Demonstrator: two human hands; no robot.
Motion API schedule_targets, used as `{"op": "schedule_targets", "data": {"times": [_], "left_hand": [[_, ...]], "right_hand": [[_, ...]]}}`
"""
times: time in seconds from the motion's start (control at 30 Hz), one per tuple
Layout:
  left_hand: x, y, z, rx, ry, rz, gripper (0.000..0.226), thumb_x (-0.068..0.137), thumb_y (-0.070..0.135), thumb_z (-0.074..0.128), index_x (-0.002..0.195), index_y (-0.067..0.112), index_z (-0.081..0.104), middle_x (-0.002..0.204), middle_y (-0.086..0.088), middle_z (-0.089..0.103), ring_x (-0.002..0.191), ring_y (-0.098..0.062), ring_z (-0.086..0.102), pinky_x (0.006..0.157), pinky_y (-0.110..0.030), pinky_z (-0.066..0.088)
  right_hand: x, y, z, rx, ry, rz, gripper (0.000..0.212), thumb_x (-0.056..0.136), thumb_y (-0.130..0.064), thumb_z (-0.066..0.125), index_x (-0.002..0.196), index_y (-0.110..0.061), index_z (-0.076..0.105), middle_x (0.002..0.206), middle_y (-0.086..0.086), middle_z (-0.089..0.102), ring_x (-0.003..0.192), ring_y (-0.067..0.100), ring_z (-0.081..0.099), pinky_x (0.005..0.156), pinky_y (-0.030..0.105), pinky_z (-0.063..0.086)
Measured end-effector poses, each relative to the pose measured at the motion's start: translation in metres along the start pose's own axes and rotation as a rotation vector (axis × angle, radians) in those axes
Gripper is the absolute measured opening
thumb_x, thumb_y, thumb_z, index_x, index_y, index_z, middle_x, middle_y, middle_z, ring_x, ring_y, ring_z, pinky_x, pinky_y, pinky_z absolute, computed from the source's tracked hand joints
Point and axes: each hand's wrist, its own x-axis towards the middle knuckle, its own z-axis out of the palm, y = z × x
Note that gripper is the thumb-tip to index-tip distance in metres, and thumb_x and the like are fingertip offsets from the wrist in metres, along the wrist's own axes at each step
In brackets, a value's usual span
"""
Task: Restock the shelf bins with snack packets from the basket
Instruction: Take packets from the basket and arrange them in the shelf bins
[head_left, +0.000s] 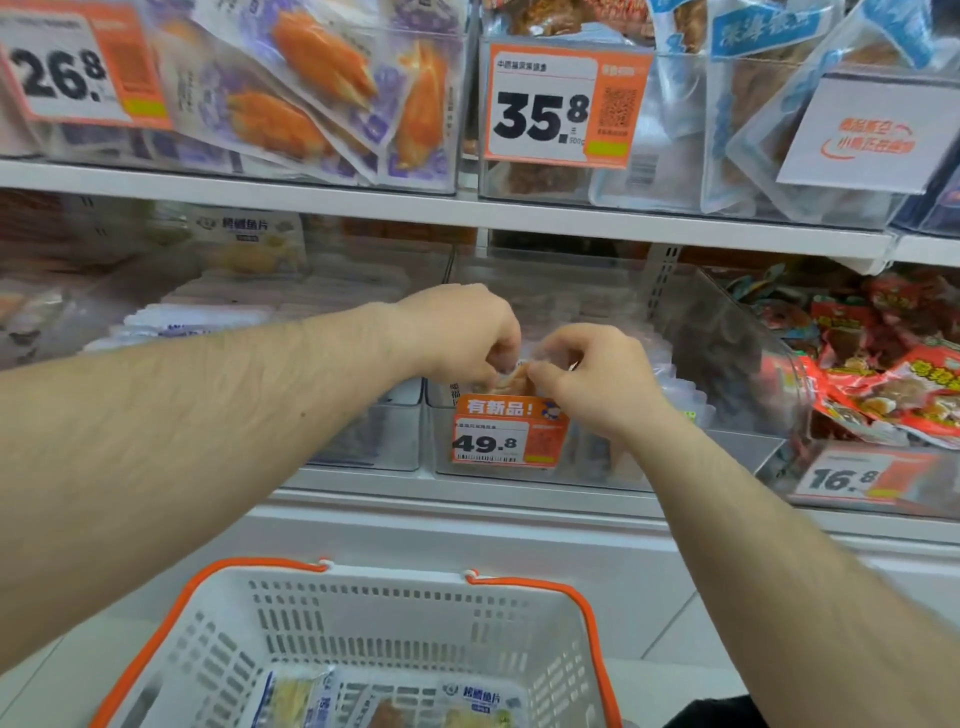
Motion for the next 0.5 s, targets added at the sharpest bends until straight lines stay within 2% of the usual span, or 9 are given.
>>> {"op": "schedule_targets", "data": {"times": [0.13,0.2,0.27,0.3,0.4,0.43,0.5], "left_hand": [[0.006,0.006,0.002,0.092,-0.023,0.039,0.010,0.088,0.028,0.068,0.098,0.030,0.069,0.088,0.015,0.059,0.085,-0.010,0.057,0.070,-0.027,0.042],[0.010,0.010,0.007,0.111,-0.050,0.039,0.009,0.088,0.027,0.067,0.096,0.028,0.071,0.091,0.013,0.065,0.086,-0.011,0.061,0.070,-0.030,0.048],[0.012,0.009,0.008,0.097,-0.090,0.000,0.009,0.087,0.032,0.069,0.094,0.027,0.072,0.093,0.010,0.068,0.087,-0.013,0.063,0.073,-0.033,0.053],[0.012,0.006,0.007,0.089,-0.115,-0.022,0.011,0.086,0.034,0.070,0.092,0.026,0.072,0.090,0.010,0.067,0.086,-0.013,0.063,0.073,-0.033,0.054],[0.010,-0.004,0.009,0.089,-0.166,-0.058,0.006,0.087,0.026,0.069,0.082,0.022,0.068,0.080,0.008,0.061,0.080,-0.017,0.060,0.069,-0.033,0.052],[0.010,-0.006,0.010,0.104,-0.170,-0.060,0.013,0.087,0.020,0.067,0.075,0.024,0.063,0.076,0.008,0.060,0.077,-0.017,0.059,0.066,-0.033,0.050],[0.010,-0.006,0.012,0.139,-0.180,-0.063,0.028,0.086,0.014,0.066,0.065,0.028,0.053,0.072,0.010,0.059,0.070,-0.014,0.058,0.062,-0.031,0.047]], "right_hand": [[-0.002,-0.002,-0.002,-0.151,-0.026,-0.010,0.015,0.089,-0.028,0.059,0.085,-0.025,0.074,0.091,0.000,0.073,0.092,0.024,0.063,0.081,0.033,0.051],[0.000,-0.002,-0.002,-0.229,-0.085,0.016,0.021,0.089,-0.024,0.056,0.085,-0.022,0.076,0.084,-0.002,0.068,0.097,0.027,0.061,0.087,0.039,0.050],[0.003,0.000,-0.002,-0.321,-0.122,0.037,0.020,0.087,-0.025,0.058,0.085,-0.024,0.078,0.084,-0.005,0.061,0.104,0.027,0.056,0.093,0.043,0.044],[0.006,0.002,-0.002,-0.341,-0.130,0.058,0.020,0.087,-0.027,0.059,0.084,-0.025,0.078,0.090,-0.004,0.065,0.106,0.026,0.054,0.093,0.043,0.041],[0.008,0.007,-0.006,-0.334,-0.165,0.137,0.022,0.087,-0.028,0.057,0.085,-0.022,0.079,0.103,0.000,0.068,0.103,0.023,0.038,0.085,0.037,0.025],[0.008,0.008,-0.006,-0.320,-0.166,0.142,0.023,0.087,-0.029,0.057,0.083,-0.021,0.078,0.104,0.000,0.067,0.102,0.023,0.034,0.084,0.036,0.020],[0.006,0.007,-0.006,-0.279,-0.133,0.123,0.025,0.088,-0.033,0.059,0.077,-0.020,0.077,0.108,-0.002,0.063,0.110,0.025,0.036,0.083,0.035,0.017]]}}
